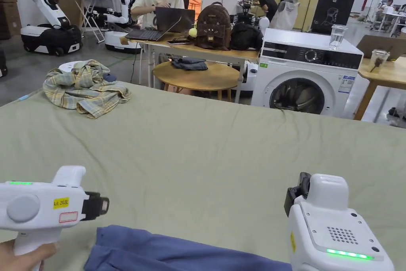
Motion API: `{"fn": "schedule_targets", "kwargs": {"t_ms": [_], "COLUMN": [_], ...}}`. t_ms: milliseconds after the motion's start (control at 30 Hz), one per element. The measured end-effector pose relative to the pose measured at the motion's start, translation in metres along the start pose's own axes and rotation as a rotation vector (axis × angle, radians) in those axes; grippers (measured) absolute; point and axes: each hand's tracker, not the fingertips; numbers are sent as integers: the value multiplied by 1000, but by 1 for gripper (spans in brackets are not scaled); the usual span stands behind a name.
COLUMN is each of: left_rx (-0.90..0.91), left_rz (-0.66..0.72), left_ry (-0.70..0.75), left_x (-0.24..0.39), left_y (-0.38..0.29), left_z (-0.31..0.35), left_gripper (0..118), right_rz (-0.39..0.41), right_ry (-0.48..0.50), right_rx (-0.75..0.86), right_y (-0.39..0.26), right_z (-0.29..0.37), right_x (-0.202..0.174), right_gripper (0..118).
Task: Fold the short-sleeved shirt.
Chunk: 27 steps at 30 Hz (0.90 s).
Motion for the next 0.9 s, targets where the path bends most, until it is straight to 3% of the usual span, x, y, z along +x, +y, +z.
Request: {"fn": "schedule_targets", "kwargs": {"t_ms": [67, 167, 300, 500, 700, 767, 800, 867, 900], "left_rx": [-96, -180, -244, -318, -331, -305, -293, -293, -292], "left_rz": [59, 142, 276, 355, 337, 406, 458, 453, 464], "left_ry": [-71, -136, -246, -476, -583, -602, -593, -490, -452], "left_x": [-23, -49, -79, -78, -51, -57, -58, -58, -59], "left_y": [-3, -8, -17, -31, -42, -43, -45, -48, -52], "left_z": [-10, -23, -38, -48, -69, -72, -71, -71, -70], "left_gripper": [0, 50, 62, 62, 62, 62, 56, 16, 7], "right_rz": [5, 16, 10, 21, 8, -6, -7, -6, -3], "right_ry": [9, 18, 29, 35, 41, 43, 44, 44, 46], "right_rx": [-15, -33, -64, -87, -101, -108, -110, -111, -112], "right_y": [-2, -7, -12, -17, -21, -21, -22, -22, -23], "right_z": [-1, -4, -7, -8, -8, -8, -8, -7, -7], "right_x": [-2, -6, -8, -10, -11, -11, -11, -11, -11], "right_gripper": [0, 0, 0, 0, 0, 0, 0, 0, 0]}}
